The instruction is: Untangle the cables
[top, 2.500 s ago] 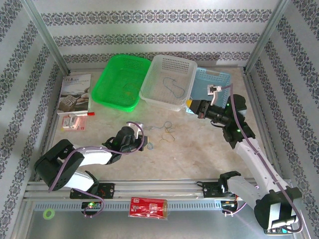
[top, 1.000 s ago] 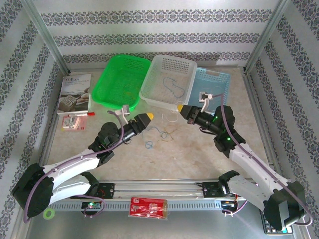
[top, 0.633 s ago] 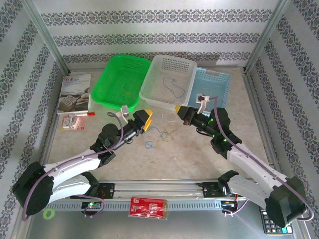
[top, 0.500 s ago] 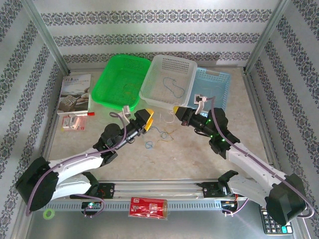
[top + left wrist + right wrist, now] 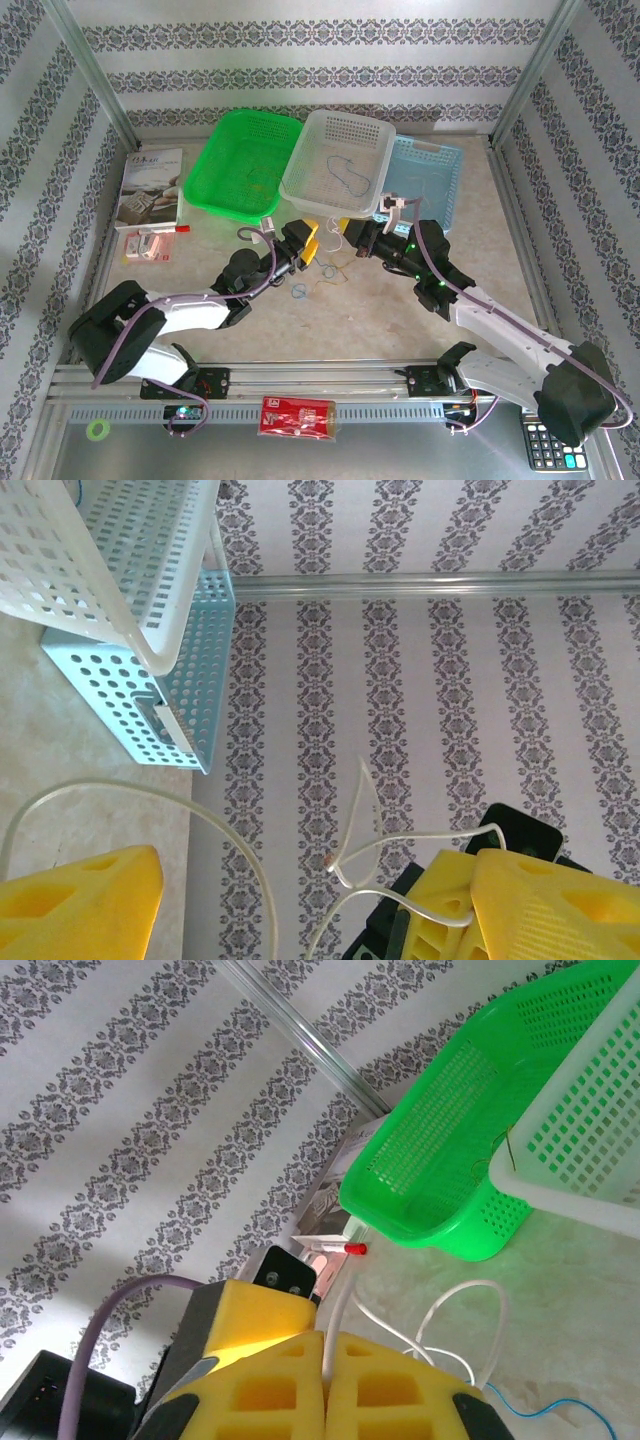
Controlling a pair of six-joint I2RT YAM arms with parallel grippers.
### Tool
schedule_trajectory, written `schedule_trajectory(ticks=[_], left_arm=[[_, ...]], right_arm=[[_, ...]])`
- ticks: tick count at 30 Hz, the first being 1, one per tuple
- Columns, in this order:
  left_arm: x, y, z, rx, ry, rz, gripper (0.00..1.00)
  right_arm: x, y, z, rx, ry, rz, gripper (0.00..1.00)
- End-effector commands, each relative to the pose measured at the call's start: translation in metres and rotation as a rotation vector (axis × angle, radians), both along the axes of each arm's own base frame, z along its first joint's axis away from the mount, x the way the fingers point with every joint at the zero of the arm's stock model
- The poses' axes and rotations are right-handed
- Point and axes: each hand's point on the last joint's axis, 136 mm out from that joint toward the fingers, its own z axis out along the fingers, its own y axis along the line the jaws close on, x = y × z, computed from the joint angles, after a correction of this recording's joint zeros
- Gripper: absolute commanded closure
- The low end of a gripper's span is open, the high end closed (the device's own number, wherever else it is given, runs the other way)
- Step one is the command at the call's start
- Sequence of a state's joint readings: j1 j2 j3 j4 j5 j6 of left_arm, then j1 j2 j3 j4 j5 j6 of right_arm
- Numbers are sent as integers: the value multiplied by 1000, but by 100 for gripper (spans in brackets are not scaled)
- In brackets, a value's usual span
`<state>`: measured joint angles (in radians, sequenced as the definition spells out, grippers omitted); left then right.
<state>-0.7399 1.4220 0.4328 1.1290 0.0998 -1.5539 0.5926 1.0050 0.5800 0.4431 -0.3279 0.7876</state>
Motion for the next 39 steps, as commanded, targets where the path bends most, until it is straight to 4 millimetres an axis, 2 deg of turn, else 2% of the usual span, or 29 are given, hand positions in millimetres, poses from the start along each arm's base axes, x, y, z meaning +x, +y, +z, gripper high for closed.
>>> schedule_trajectory(ticks=[1, 5, 12, 20, 23, 26, 29, 33, 39], left_arm=[[3, -1, 32, -114, -75, 21, 20], [8, 3, 25, -132, -70, 54, 25], [15, 4, 16, -163, -62, 83, 41], [18, 5, 20, -150, -86, 101, 50], [18, 1, 19, -148, -87, 87, 50], [19, -2, 18, -146, -85, 73, 37], [19, -6, 20, -144, -91, 58, 30], [19, -8, 21, -148, -91, 49, 28], [19, -7, 19, -143, -89, 54, 55]], right_arm=[[-3, 1, 24, 48, -65, -5, 100], [-7, -1, 25, 65, -63, -7, 100], [-12, -3, 22, 83, -50, -7, 100], [-15, -2, 18, 88, -37, -3, 100], [-15, -2, 20, 94, -41, -3, 100], [-15, -1, 21, 96, -43, 0, 100], [-15, 0, 21, 97, -44, 2, 100], [-14, 0, 22, 98, -45, 1, 100], [-14, 1, 23, 102, -50, 3, 100]])
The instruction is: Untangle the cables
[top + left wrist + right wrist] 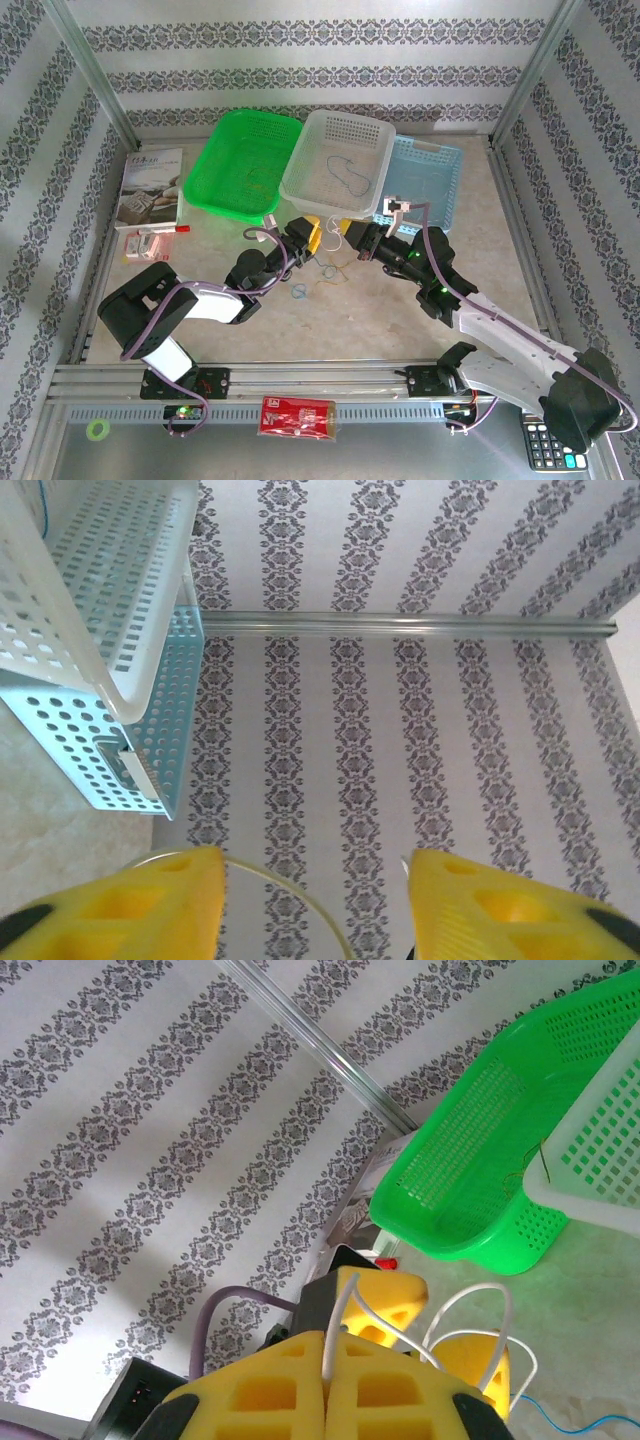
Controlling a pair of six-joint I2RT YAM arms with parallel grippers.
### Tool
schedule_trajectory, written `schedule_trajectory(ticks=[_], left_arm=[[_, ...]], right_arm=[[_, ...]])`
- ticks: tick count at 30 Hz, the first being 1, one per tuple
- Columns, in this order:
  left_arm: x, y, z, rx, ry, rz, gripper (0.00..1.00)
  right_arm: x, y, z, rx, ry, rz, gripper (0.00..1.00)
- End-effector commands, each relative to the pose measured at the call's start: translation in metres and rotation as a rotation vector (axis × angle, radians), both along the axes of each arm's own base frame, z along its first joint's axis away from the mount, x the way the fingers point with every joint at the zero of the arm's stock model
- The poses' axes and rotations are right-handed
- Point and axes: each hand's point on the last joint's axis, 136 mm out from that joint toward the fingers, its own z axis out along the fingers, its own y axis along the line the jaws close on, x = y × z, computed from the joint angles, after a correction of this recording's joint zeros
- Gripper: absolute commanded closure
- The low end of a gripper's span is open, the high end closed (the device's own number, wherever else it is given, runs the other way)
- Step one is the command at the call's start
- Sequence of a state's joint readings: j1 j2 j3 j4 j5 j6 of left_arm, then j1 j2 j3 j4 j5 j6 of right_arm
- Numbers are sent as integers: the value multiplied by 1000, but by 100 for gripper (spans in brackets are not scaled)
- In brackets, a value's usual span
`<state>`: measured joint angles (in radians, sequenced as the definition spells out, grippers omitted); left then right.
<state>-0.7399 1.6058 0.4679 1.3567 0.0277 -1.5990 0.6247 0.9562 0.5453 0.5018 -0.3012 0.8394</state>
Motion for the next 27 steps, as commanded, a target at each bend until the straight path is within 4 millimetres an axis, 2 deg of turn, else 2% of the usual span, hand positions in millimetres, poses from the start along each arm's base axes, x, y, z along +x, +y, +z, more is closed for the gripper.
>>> schedule_trajectory(ticks=[1, 7, 11, 14, 21, 24, 27], left_arm=[[-4, -3, 22, -46, -71, -8, 60], [-5, 2, 27, -36, -93, 14, 84], [-6, 7, 30, -27, -111, 31, 89], [-8, 10, 33, -14, -131, 47, 100], [-12, 22, 47, 35, -204, 93, 100], [-15, 29, 57, 91, -253, 113, 100], [-20, 33, 74, 163, -308, 120, 100]], right_arm=[[-2, 1, 10, 30, -33, -1, 100], [-2, -3, 9, 28, -36, -18, 100], [-2, -4, 7, 23, -37, -24, 100], [-1, -7, 4, 18, -32, -36, 100], [1, -11, -10, 0, -11, -64, 100], [2, -15, -28, -25, 22, -85, 100], [2, -23, -56, -59, 75, -124, 100]])
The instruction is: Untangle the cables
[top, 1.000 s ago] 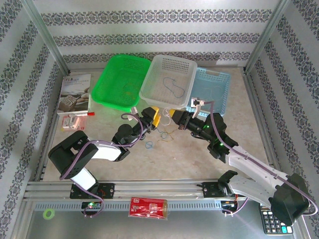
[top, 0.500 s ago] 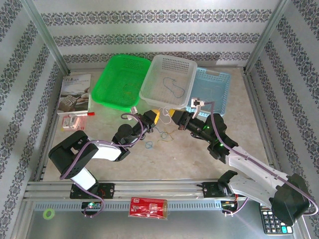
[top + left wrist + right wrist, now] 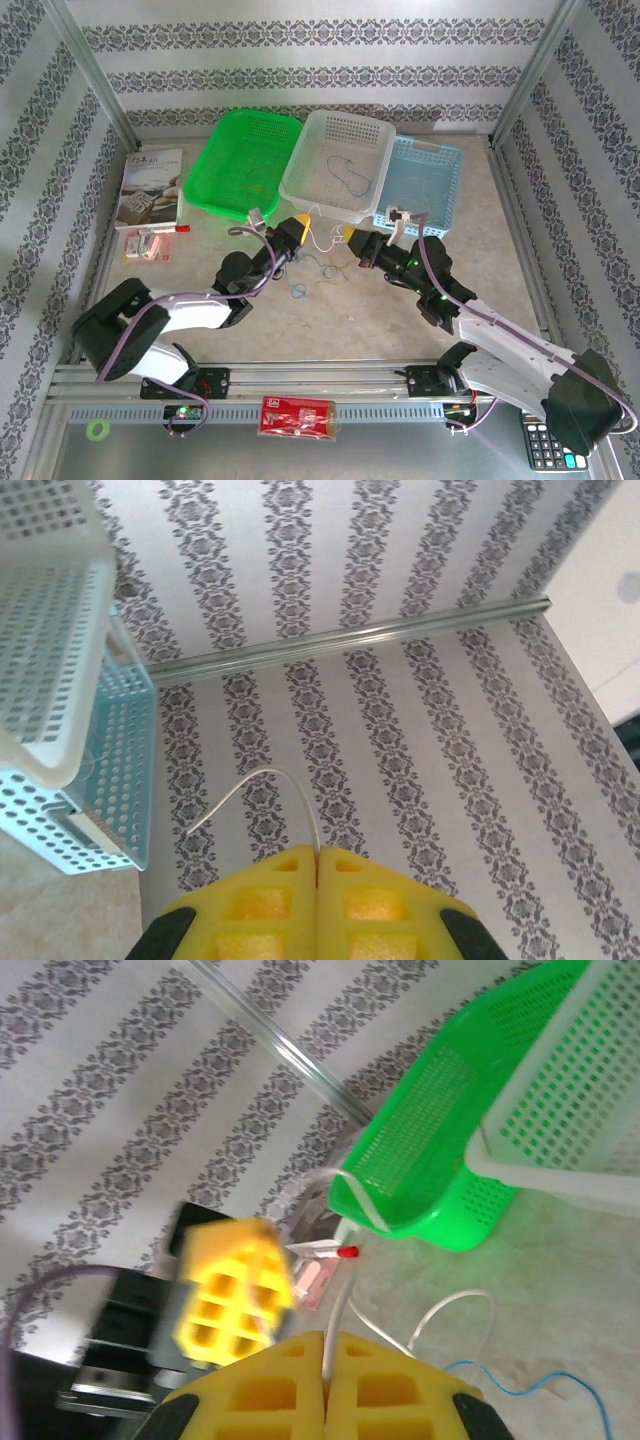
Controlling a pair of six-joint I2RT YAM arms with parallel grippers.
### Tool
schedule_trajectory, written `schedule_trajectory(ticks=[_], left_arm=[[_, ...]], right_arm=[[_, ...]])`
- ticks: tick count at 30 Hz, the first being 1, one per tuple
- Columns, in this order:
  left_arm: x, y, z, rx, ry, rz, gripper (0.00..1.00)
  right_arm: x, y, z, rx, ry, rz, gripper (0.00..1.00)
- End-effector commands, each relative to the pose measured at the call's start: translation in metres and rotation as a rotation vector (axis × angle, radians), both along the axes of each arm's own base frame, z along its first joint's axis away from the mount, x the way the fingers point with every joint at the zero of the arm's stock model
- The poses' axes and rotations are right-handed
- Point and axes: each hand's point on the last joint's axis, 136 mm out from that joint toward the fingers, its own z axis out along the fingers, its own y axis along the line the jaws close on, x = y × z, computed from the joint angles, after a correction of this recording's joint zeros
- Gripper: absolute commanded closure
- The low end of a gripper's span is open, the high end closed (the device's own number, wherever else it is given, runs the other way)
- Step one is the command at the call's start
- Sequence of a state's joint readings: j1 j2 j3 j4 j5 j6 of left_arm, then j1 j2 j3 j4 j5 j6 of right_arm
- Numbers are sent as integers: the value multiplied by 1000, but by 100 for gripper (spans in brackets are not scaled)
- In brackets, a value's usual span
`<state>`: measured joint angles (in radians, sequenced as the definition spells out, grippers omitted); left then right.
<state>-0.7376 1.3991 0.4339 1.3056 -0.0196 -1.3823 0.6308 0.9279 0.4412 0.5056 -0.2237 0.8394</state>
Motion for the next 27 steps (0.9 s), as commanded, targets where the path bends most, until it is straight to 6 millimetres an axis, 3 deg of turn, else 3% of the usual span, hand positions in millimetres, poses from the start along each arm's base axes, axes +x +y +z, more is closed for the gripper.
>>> schedule_trajectory(ticks=[1, 8, 11, 20, 25, 27], left_arm=[[-6, 8, 24, 114, -107, 36, 100], [-24, 12, 83, 305, -264, 28, 100], [-29, 7, 102, 342, -306, -13, 100], [-36, -3, 125, 399, -339, -101, 100], [-42, -4, 135, 429, -363, -134, 100], [-44, -4, 138, 431, -369, -142, 100]], right_arm=[[1, -12, -25, -27, 35, -61, 100], [-8, -18, -84, -86, 164, -65, 99], [-11, -15, -94, -100, 189, -45, 85], [-11, -12, -89, -122, 172, -28, 62], [-10, -6, -74, -143, 121, 12, 50], [-7, -2, -59, -145, 88, 24, 47]])
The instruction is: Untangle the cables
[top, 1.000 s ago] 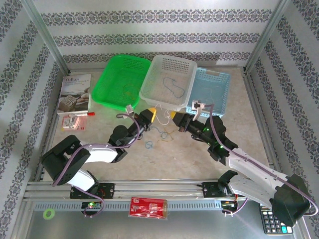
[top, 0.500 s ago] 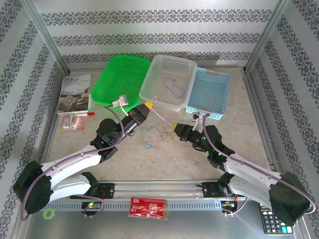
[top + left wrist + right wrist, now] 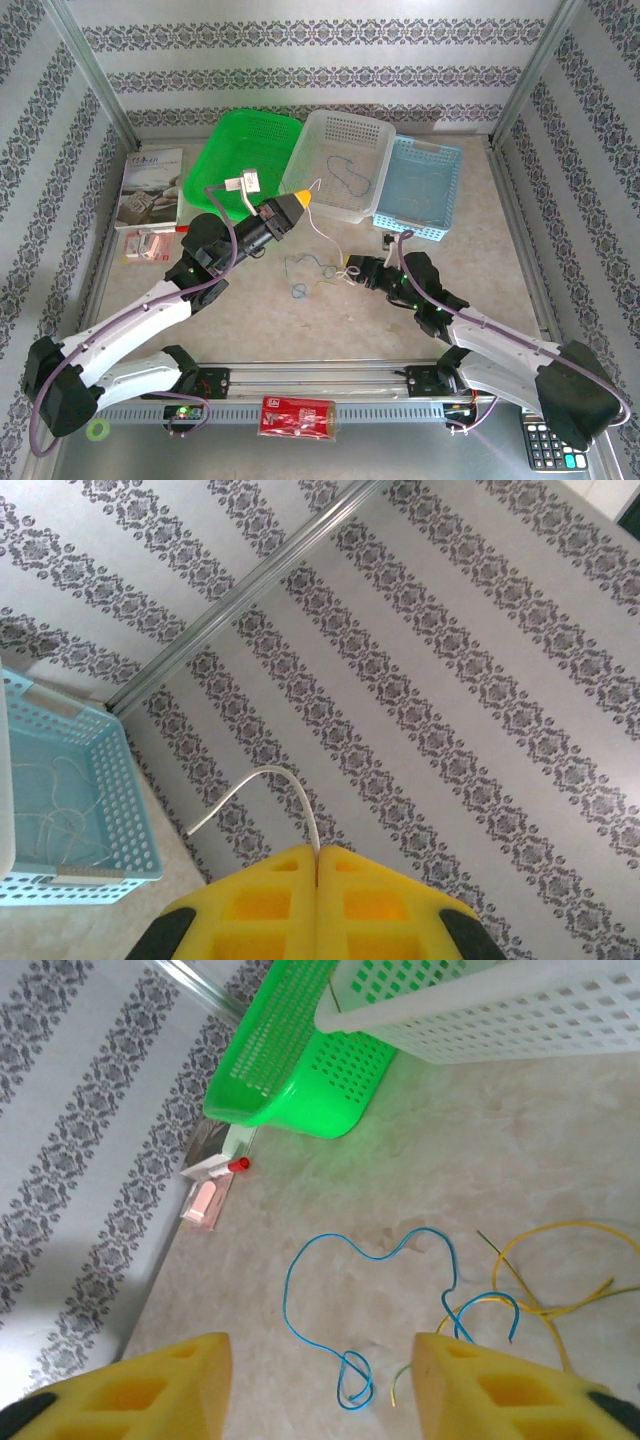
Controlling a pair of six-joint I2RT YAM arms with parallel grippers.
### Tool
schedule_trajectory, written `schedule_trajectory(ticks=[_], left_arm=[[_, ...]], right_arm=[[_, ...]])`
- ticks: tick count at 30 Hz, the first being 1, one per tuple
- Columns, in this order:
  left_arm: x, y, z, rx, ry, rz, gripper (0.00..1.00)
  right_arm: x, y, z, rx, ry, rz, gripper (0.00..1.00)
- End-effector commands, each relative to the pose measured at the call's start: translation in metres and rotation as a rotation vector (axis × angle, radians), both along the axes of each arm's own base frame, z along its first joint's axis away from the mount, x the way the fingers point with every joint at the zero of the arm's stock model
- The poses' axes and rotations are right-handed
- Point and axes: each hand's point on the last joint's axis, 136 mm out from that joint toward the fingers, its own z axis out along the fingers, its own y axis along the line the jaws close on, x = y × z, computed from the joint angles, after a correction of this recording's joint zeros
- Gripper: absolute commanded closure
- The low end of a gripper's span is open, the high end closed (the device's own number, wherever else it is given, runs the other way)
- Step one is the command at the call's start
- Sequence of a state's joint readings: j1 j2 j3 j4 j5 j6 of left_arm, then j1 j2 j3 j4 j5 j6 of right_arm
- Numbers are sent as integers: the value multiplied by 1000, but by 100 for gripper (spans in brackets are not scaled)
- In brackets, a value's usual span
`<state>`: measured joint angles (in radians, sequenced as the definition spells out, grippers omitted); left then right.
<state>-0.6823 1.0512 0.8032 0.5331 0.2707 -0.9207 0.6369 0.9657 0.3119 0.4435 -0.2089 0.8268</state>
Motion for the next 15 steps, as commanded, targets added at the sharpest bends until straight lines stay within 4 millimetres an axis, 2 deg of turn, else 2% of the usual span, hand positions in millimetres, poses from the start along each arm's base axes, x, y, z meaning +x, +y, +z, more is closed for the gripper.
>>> schedule_trajectory(ticks=[1, 7, 15], left_arm=[[-10, 2, 18, 23, -54, -33, 100], [-6, 5, 16, 28, -51, -13, 100], [0, 15, 13, 24, -51, 29, 100]], right_arm=[[6, 8, 32, 1, -87, 40, 46], [8, 13, 35, 2, -87, 73, 46], [1, 20, 22, 1, -61, 121, 45]])
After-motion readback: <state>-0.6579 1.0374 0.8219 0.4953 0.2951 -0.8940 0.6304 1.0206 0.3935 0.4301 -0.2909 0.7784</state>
